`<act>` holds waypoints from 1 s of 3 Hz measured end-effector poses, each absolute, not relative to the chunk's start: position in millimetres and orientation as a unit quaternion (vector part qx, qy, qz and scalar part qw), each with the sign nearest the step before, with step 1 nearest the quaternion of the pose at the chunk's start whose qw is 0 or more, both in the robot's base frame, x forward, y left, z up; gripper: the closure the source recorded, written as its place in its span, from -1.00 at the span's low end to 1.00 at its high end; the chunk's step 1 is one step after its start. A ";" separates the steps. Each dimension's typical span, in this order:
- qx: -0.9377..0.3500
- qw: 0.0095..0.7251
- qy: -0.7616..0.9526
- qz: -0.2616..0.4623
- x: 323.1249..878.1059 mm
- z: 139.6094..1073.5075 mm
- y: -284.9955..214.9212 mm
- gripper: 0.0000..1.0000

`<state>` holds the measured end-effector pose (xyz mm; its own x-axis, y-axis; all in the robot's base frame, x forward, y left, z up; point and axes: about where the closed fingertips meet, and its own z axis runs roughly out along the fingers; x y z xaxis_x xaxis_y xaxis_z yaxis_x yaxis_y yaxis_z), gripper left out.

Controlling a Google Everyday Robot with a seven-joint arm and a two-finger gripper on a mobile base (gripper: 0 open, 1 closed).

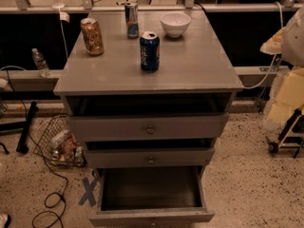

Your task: Place pepsi can into bottom drawer

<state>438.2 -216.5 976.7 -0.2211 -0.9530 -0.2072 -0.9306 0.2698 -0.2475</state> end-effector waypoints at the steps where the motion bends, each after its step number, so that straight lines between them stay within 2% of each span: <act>1: -0.603 0.160 0.781 -0.035 438.2 976.7 -216.5 -1.00; 2: -0.592 0.186 0.784 -0.021 449.1 974.5 -217.8 -1.00; 3: -0.567 0.255 0.783 0.026 503.5 961.1 -209.1 -1.00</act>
Offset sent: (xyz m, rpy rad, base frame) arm 0.0151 0.0004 -0.0103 0.0846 -0.0125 -0.0152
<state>503.5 -209.1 961.1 -0.2267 -0.8751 -0.4275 -0.9011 0.3550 -0.2488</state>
